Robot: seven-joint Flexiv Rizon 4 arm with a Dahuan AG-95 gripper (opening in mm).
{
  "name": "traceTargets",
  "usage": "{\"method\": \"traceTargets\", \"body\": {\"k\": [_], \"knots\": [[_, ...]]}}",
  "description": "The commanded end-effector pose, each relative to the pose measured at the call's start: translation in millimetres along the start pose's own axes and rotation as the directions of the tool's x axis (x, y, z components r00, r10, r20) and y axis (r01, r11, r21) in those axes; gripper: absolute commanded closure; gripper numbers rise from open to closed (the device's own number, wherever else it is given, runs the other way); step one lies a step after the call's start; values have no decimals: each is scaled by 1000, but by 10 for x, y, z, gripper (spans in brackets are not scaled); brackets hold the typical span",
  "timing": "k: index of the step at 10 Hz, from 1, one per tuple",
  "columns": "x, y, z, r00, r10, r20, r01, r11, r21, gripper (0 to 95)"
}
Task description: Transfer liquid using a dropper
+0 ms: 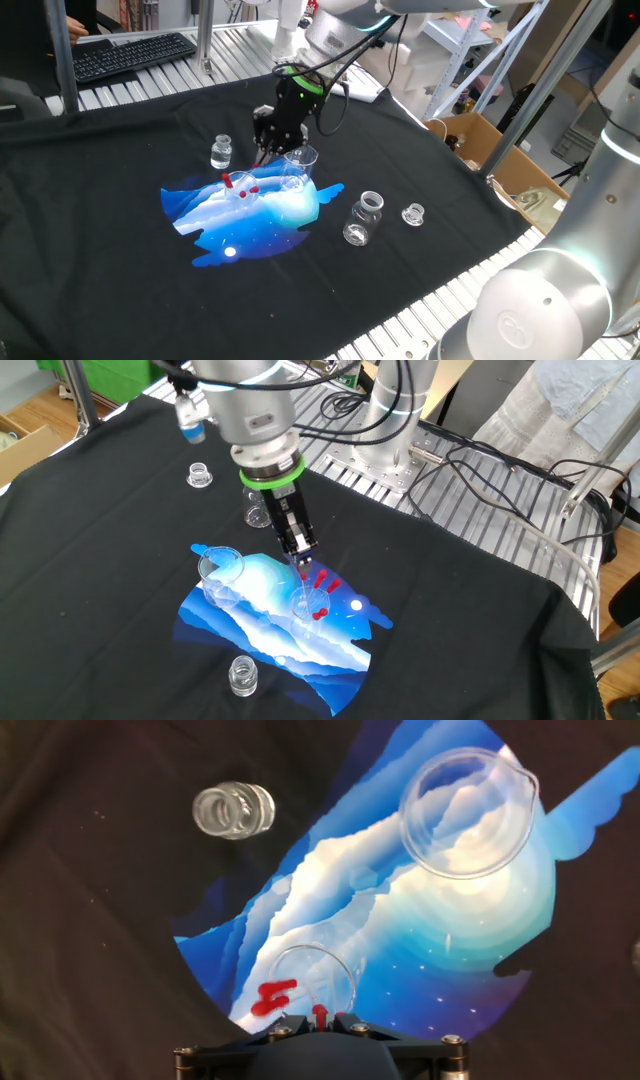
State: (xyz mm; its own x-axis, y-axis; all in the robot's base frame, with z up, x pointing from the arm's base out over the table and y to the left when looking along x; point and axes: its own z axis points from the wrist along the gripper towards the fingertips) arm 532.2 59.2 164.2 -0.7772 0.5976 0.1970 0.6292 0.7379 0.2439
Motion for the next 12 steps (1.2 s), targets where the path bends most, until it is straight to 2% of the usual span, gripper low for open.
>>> {"method": "traceTargets", "body": {"k": [1,2,4,6,7,8,10,12], "knots": [[5,52,-148,999,-40,32,37,995,93,950],[-6,80,-215,998,-60,37,55,989,135,950],[-38,141,-302,996,-85,37,76,978,196,950],[-70,178,-383,994,-103,32,93,969,229,950],[-107,215,-461,994,-109,15,102,963,251,950],[-134,248,-511,993,-119,10,112,955,276,950],[-191,288,-580,991,-133,2,127,945,300,950],[-328,341,-676,987,-162,-13,157,932,328,950]]}}
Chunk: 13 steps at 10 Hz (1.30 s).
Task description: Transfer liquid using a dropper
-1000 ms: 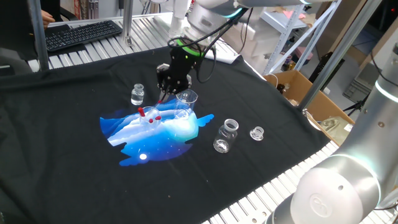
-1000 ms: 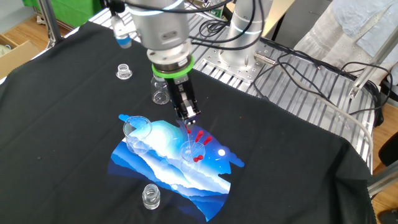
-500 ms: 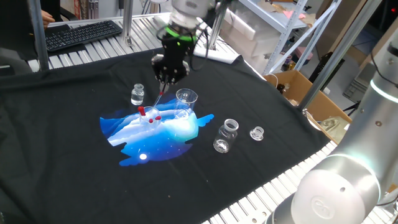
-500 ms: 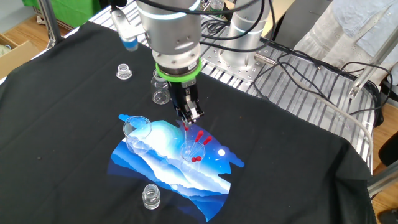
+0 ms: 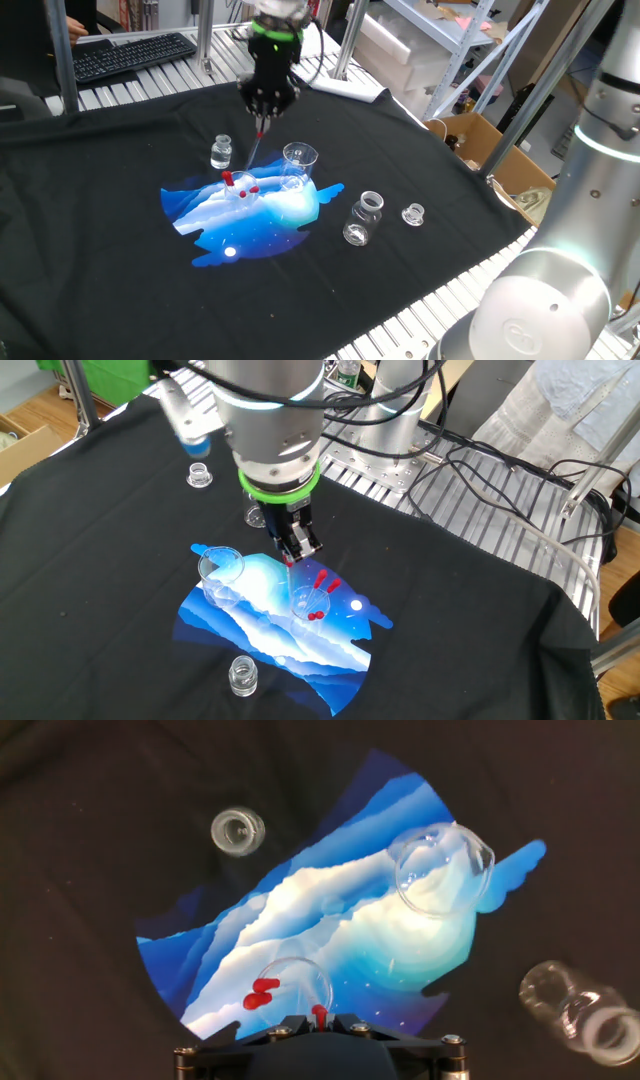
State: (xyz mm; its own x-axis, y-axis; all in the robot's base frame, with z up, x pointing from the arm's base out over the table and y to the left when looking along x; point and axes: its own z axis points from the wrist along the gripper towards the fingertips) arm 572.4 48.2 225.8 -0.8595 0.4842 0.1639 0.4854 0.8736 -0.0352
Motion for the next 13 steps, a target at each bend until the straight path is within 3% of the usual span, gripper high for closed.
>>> {"method": "traceTargets", "body": {"k": [1,5,9,13], "knots": [[-103,-12,-79,1000,-27,-2,27,999,29,950],[-259,62,-104,998,-66,15,64,994,86,950],[-447,195,-99,998,-66,14,64,994,90,950],[-515,269,-40,998,-67,22,65,994,90,950]]}}
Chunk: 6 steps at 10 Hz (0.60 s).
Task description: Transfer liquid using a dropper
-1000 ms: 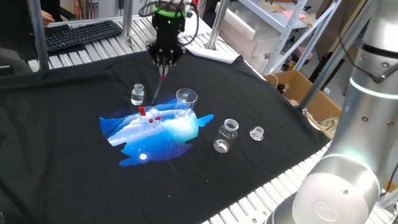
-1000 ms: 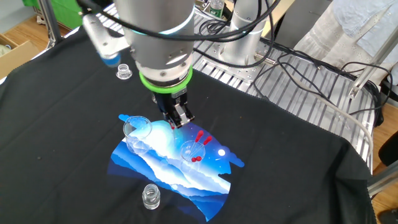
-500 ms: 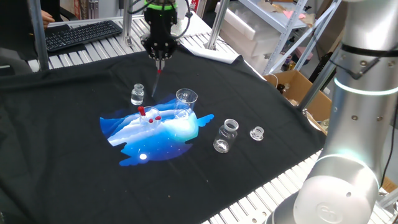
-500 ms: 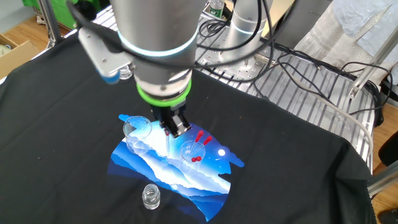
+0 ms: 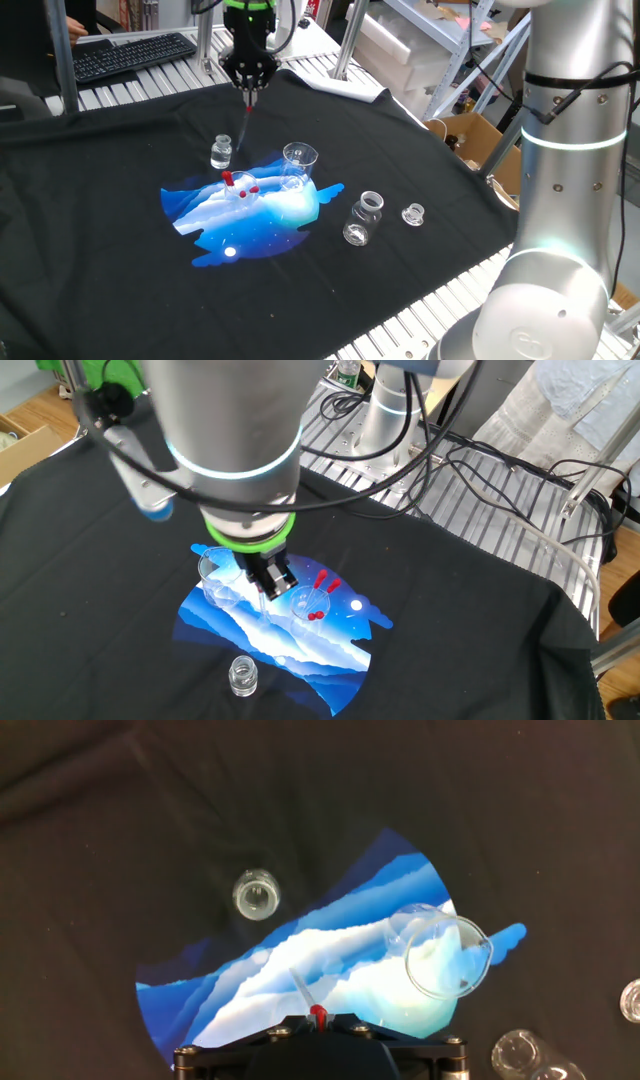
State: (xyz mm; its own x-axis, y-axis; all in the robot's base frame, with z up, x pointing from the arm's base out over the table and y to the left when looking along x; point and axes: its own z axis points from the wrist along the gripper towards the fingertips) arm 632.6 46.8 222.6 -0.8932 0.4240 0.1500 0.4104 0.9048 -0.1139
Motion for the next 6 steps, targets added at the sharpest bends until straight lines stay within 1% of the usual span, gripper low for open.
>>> {"method": "traceTargets", "body": {"k": [1,3,5,6], "knots": [[19,-1,32,1000,3,5,-3,1000,-2,950],[22,0,29,1000,-6,8,6,1000,2,950],[21,1,31,1000,-12,3,12,1000,1,950],[21,1,31,1000,-19,-5,19,1000,0,950]]}}
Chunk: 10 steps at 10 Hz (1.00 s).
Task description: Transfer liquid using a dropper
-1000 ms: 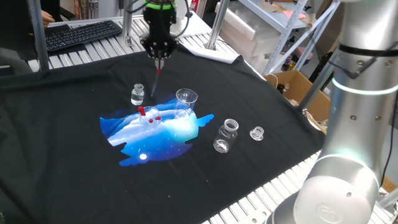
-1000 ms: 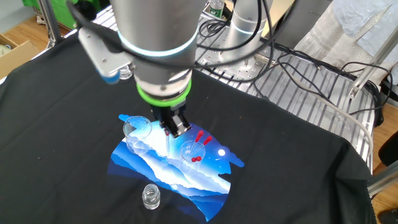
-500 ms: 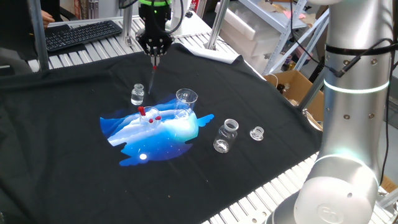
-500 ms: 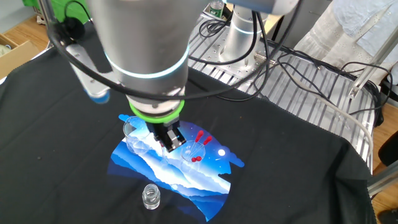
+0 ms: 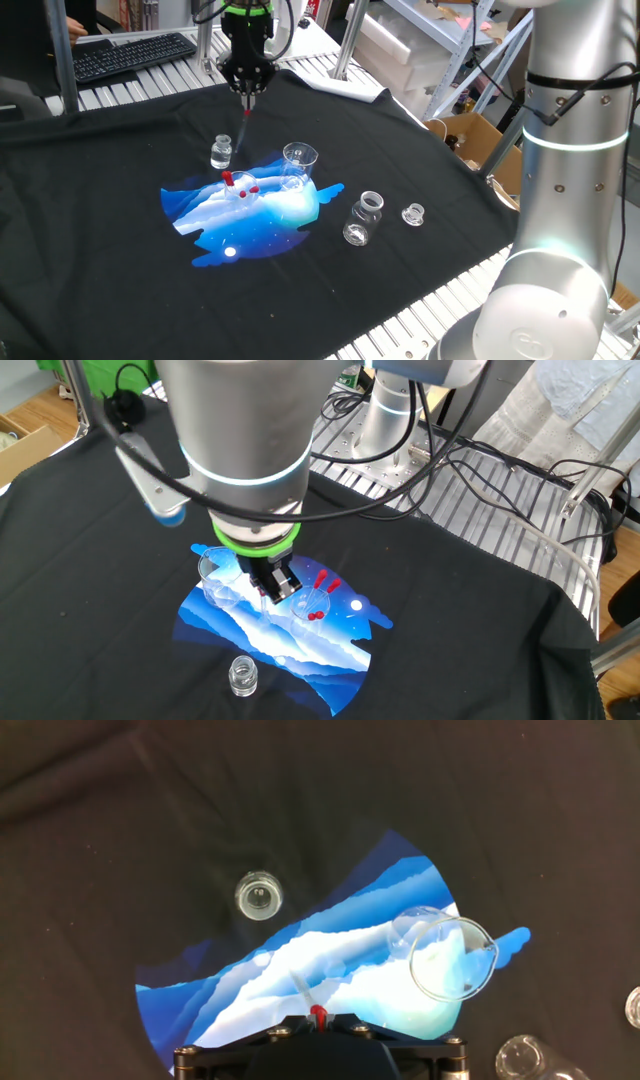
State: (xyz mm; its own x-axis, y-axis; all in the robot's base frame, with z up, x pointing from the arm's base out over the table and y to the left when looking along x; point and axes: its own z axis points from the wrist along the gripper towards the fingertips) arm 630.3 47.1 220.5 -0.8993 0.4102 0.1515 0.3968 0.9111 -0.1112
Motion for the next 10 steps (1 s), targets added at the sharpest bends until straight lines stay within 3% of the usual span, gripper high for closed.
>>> {"method": "traceTargets", "body": {"k": [1,3,10], "knots": [[2,5,5,1000,1,-6,-1,1000,0,950],[2,5,5,1000,-2,5,2,1000,-17,950],[2,5,5,999,-12,43,13,1000,-22,950]]}}
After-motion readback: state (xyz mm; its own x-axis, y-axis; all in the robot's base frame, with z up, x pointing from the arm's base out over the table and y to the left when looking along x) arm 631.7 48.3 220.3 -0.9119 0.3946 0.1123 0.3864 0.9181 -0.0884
